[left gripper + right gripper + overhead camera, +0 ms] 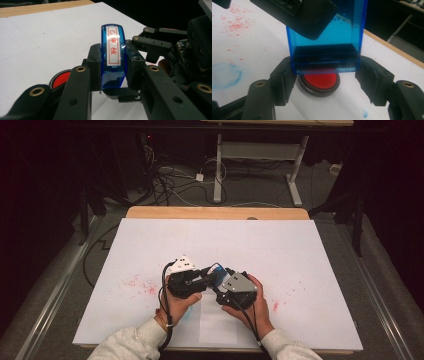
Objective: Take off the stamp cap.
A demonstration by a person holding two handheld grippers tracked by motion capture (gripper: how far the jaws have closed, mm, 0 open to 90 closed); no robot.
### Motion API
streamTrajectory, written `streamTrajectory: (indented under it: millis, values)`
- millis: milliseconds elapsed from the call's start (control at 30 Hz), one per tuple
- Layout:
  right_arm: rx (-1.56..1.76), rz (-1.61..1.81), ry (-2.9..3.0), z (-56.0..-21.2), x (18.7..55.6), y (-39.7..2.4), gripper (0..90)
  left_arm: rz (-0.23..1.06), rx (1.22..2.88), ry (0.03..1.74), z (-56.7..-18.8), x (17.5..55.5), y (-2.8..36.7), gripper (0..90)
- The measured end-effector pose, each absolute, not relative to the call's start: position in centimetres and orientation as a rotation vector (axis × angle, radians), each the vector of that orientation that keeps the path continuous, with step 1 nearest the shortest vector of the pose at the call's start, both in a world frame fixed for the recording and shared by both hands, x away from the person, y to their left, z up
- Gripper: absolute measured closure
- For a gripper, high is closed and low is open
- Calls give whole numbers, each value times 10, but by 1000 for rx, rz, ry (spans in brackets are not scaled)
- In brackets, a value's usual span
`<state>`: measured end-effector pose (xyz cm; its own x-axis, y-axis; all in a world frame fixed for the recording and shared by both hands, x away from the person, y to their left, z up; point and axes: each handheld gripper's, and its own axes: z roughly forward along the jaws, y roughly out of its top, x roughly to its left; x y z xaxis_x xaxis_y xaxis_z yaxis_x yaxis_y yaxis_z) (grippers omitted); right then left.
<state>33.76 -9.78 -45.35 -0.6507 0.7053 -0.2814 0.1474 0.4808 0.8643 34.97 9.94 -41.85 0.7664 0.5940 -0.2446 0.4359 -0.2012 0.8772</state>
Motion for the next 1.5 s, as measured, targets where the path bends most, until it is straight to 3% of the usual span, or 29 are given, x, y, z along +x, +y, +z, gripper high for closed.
streamTrajectory:
  millis: [400, 1500]
  values:
    - [692, 1121, 2111, -458, 338, -96, 404, 168, 1847, 787, -420, 349, 98, 684]
    - [648, 1080, 2135, -460, 334, -97, 412, 150, 1886, 774, -422, 348, 97, 684]
